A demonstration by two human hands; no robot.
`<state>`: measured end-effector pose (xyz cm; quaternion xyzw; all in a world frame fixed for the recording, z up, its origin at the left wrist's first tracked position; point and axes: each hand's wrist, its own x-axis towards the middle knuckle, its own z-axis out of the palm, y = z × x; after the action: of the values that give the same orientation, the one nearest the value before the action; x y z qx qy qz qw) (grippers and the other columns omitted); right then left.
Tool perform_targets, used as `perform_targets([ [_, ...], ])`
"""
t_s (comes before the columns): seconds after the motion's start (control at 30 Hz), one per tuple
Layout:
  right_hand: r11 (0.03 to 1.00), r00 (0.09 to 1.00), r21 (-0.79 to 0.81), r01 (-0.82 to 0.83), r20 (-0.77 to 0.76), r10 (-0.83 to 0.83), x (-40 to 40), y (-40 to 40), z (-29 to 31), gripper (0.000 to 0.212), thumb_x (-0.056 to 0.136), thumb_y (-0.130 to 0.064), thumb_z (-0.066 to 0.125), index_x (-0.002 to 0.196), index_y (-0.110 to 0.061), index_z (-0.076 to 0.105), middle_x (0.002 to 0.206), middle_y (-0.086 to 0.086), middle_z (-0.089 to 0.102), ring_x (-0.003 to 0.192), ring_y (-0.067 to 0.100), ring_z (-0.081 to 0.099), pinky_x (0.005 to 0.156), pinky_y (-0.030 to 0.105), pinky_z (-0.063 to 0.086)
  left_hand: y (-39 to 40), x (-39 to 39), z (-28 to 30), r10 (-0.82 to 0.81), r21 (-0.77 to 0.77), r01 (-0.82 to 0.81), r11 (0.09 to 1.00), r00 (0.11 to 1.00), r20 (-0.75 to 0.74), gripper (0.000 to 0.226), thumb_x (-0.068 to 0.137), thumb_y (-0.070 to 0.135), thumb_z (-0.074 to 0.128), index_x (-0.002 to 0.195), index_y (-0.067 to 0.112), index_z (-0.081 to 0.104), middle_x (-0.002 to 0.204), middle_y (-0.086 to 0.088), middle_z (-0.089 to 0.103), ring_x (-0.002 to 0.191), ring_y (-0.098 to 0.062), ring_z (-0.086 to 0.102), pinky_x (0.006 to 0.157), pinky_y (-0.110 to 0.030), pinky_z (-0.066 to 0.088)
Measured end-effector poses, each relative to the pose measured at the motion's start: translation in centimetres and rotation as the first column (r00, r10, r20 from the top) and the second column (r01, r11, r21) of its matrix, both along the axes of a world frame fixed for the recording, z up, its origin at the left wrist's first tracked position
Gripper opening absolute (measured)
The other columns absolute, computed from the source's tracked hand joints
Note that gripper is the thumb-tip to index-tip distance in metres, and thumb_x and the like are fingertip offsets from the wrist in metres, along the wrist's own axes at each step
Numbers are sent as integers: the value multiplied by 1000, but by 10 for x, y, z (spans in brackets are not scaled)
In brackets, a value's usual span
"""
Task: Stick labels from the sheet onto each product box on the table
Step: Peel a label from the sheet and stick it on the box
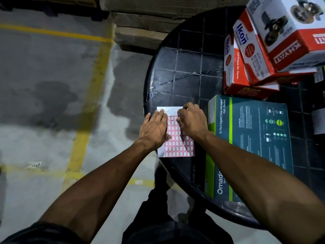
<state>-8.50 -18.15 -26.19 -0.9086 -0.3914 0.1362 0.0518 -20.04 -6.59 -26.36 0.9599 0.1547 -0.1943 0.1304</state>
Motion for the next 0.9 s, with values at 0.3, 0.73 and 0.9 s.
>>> perform_targets([
  [0.3,1000,997,4,27,-72,-26,12,7,3,22,91,-32,64,108,-19,67,116,3,56,104,25,49,88,39,44,0,-1,-4,20,-16,-19,1000,1000,11,87,93,51,54,155,11,8,163,-7,3,150,-23,1,120,-42,-1],
  [0.73,996,997,76,-52,-54,56,-9,14,-1,26,97,-32,56,115,-18,68,110,4,57,98,21,48,82,35,41,7,-12,-11,55,-72,-45,996,990,129,90,87,58,57,153,13,16,163,-2,8,150,-16,5,119,-35,-1],
  [0.9,993,1000,114,-26,1,26,-13,22,-7,24,96,-30,58,108,-15,72,103,4,61,92,21,50,79,36,42,10,-11,-13,38,-63,-30,998,989,145,87,86,59,58,151,14,21,163,-2,11,149,-15,7,119,-35,0],
])
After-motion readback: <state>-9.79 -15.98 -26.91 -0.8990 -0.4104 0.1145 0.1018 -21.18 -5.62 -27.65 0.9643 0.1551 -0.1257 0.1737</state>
